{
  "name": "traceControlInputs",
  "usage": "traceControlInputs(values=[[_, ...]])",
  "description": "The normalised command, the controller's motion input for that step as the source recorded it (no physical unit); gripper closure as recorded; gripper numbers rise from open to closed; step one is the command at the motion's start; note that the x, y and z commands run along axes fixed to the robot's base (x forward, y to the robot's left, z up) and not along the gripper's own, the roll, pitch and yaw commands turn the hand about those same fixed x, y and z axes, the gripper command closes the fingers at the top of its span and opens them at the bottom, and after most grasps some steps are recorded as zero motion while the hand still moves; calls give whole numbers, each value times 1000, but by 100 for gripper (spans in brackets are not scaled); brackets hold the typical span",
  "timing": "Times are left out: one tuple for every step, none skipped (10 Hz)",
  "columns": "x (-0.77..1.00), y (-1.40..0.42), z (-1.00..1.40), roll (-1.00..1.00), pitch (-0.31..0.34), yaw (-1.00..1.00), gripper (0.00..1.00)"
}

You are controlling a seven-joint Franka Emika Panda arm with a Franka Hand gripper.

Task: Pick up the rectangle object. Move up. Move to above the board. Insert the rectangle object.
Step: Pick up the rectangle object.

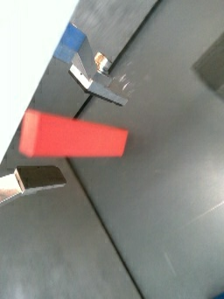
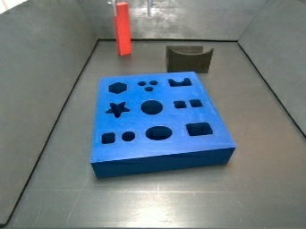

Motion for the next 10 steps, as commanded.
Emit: traceControlInputs(values=[[-257, 94, 157, 20, -231, 497, 0], [-97, 120, 134, 29, -171, 560, 0], [0, 163, 154, 0, -111, 520, 0], [123, 183, 126, 0, -114, 460, 0], [103, 220, 11, 0, -146, 466, 0], [0, 243, 0, 20, -154, 497, 0], [-23, 200, -114, 134, -151, 523, 0], [-223, 103, -254, 346, -114, 483, 0], [-131, 31, -43, 37, -89, 277, 0], [0, 0, -49, 0, 0, 0, 0]])
